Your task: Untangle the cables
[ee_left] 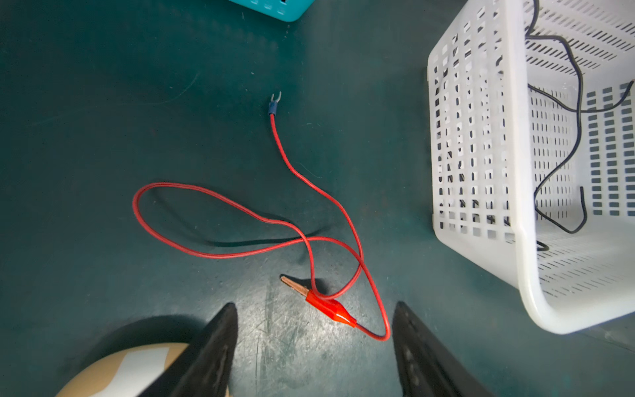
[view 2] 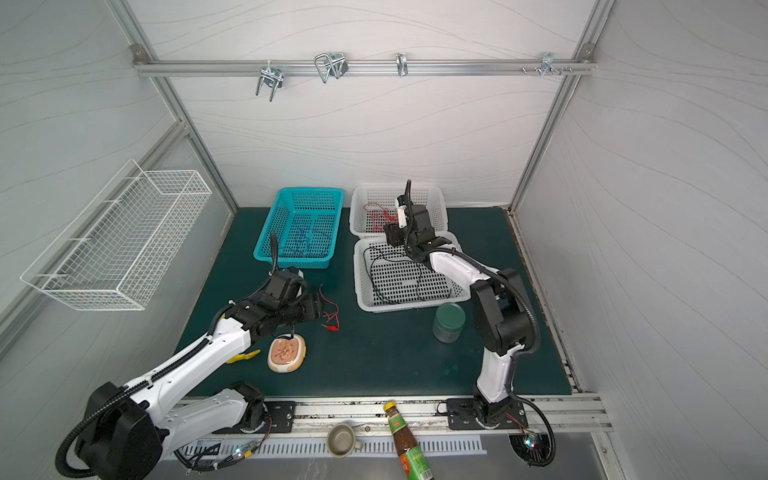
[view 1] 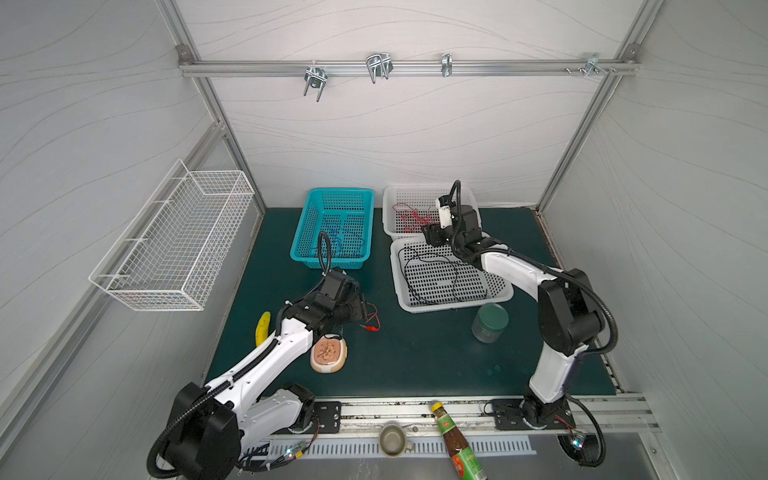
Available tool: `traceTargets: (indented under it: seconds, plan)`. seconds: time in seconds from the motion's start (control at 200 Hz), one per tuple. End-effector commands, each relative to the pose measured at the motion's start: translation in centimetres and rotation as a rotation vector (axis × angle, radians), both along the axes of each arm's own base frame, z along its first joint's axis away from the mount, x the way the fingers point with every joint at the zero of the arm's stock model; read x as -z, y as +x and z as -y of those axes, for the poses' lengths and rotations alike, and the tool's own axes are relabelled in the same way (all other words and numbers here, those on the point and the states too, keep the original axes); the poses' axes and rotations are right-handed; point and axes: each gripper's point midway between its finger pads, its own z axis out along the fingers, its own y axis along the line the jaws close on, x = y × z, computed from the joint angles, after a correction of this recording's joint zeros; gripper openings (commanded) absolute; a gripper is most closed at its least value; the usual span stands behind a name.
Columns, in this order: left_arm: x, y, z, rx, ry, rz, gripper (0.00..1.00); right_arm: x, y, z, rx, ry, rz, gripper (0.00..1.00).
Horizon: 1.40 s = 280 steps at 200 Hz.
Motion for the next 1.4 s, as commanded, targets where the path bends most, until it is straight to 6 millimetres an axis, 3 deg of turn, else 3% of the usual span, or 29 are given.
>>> traceTargets:
  seconds: [0.0,0.275,0.475,0.865,1.396]
  plan:
    - [-1.1,0.7,0.9,0.014,-0.035,0.025,0.71,-2.9,-2.9,-2.0,-0.155,0.073,0.047,0.69]
    - [0.8,0.3,1.3,0.003,-0.061,-0.027,0.68,-2.1,-11.7,-7.0,-0.421,0.012,0.038,0.68]
    - [3.2,0.1,1.4,0.014,-0.011,-0.073,0.61,-2.0,-15.3,-9.3,-0.503,-0.014,0.036,0.68]
    - [5.6,0.8,3.0,0.090,0.109,-0.120,0.47,-2.0,-17.0,-10.0,-0.515,0.006,0.028,0.68]
    - [4.6,2.1,5.0,0.157,0.132,-0.061,0.46,-0.5,-17.2,-9.4,-0.491,-0.007,-0.003,0.68]
